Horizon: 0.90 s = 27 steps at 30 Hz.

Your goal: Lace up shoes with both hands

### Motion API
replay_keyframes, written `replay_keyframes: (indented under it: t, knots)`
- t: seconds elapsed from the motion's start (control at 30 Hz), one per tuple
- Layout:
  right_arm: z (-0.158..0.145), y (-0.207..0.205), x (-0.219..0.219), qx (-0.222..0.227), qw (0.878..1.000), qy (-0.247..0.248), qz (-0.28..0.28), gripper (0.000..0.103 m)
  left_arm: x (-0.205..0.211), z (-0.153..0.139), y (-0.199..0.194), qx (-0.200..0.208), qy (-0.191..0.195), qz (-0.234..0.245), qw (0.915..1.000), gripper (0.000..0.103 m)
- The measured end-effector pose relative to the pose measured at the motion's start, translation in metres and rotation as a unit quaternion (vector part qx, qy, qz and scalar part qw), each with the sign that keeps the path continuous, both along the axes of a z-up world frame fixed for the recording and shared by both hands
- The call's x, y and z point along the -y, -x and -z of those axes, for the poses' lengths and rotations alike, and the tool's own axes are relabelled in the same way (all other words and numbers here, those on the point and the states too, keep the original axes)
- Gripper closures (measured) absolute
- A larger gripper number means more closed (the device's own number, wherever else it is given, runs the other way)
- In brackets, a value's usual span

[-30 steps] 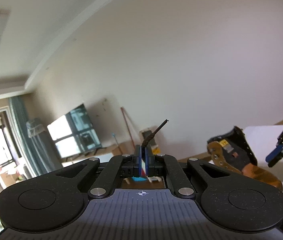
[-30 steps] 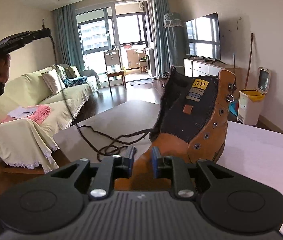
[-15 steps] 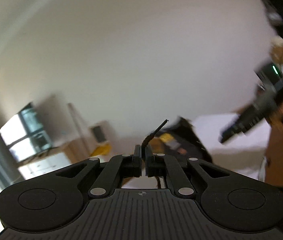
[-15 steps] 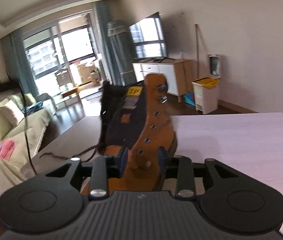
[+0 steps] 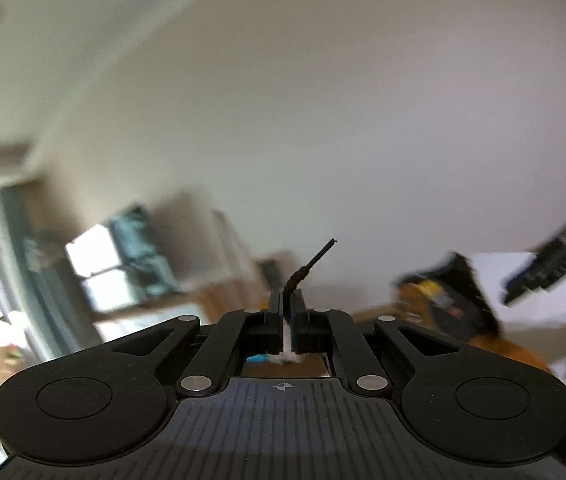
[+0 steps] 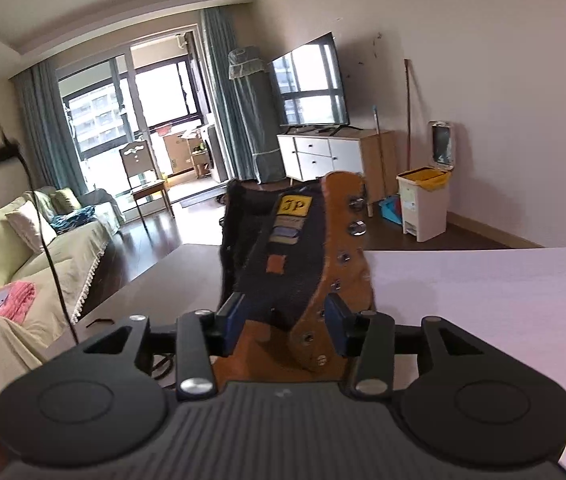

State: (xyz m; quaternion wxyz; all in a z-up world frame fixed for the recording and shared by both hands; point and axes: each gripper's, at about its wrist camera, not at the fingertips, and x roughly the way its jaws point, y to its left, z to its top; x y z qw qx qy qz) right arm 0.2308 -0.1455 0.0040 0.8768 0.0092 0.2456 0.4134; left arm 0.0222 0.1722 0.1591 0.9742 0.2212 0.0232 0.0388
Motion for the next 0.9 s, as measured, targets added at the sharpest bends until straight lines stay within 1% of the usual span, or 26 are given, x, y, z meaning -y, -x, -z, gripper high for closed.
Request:
replay_keyframes:
  t: [0.07, 0.1, 0.13, 0.2, 0.23, 0.33, 0.4, 0.43, 0.47, 0.57, 0.6, 0.63, 0.67, 0.7, 0.73, 0.77, 0.9]
  knots:
    - [-0.002, 0.004, 0.000, 0.004, 1.000, -0.004, -0.001, 0.056, -0.009, -0.024, 0.027, 0.044, -0.016, -0.049, 0.9977, 0.100]
    - [-0.003, 0.006, 0.000, 0.006, 1.000, -0.006, -0.001, 0.056, -0.010, -0.029, 0.033, 0.056, -0.021, -0.062, 0.9963, 0.100]
    - [-0.004, 0.007, 0.001, 0.008, 1.000, -0.008, 0.001, 0.056, -0.013, -0.041, 0.047, 0.082, -0.031, -0.089, 0.9922, 0.100]
    - [-0.007, 0.010, 0.003, 0.012, 1.000, -0.012, 0.003, 0.056, -0.017, -0.058, 0.066, 0.118, -0.041, -0.128, 0.9839, 0.100]
    - [-0.009, 0.012, 0.005, 0.014, 1.000, -0.015, 0.005, 0.055, -0.019, -0.070, 0.079, 0.143, -0.050, -0.157, 0.9758, 0.100]
    - [-0.011, 0.015, 0.007, 0.018, 1.000, -0.022, 0.010, 0.053, -0.017, -0.080, 0.086, 0.149, -0.059, -0.167, 0.9728, 0.100]
    - [-0.011, 0.016, 0.008, 0.018, 0.999, -0.026, 0.012, 0.053, -0.012, -0.077, 0.079, 0.136, -0.059, -0.154, 0.9770, 0.100]
    - [-0.010, 0.017, 0.008, 0.017, 0.999, -0.026, 0.014, 0.053, -0.007, -0.071, 0.071, 0.120, -0.059, -0.137, 0.9816, 0.100]
    - [-0.009, 0.017, 0.009, 0.017, 0.999, -0.024, 0.018, 0.053, -0.003, -0.066, 0.066, 0.111, -0.059, -0.126, 0.9840, 0.100]
    - [-0.005, 0.015, 0.010, 0.012, 0.999, -0.017, 0.031, 0.053, 0.018, -0.036, 0.026, 0.052, -0.055, -0.062, 0.9952, 0.100]
    - [-0.005, 0.013, 0.010, 0.011, 0.999, -0.014, 0.035, 0.053, 0.029, -0.019, 0.006, 0.025, -0.052, -0.030, 0.9979, 0.100]
    - [-0.004, 0.011, 0.011, 0.008, 0.999, -0.013, 0.040, 0.053, 0.037, -0.008, -0.008, 0.007, -0.054, -0.010, 0.9985, 0.100]
    - [-0.004, 0.008, 0.011, 0.005, 0.999, -0.013, 0.044, 0.053, 0.044, 0.000, -0.018, -0.004, -0.054, 0.006, 0.9985, 0.100]
    - [-0.004, 0.005, 0.011, 0.001, 0.999, -0.013, 0.048, 0.053, 0.055, 0.013, -0.037, -0.027, -0.057, 0.033, 0.9975, 0.100]
    - [-0.004, 0.001, 0.011, -0.004, 0.999, -0.013, 0.052, 0.053, 0.065, 0.026, -0.054, -0.047, -0.060, 0.057, 0.9954, 0.100]
    - [-0.005, -0.005, 0.009, -0.010, 0.998, -0.013, 0.058, 0.053, 0.071, 0.035, -0.065, -0.059, -0.064, 0.071, 0.9936, 0.100]
    - [-0.002, -0.025, -0.002, -0.042, 0.997, -0.011, 0.069, 0.053, 0.097, 0.073, -0.107, -0.110, -0.081, 0.125, 0.9826, 0.100]
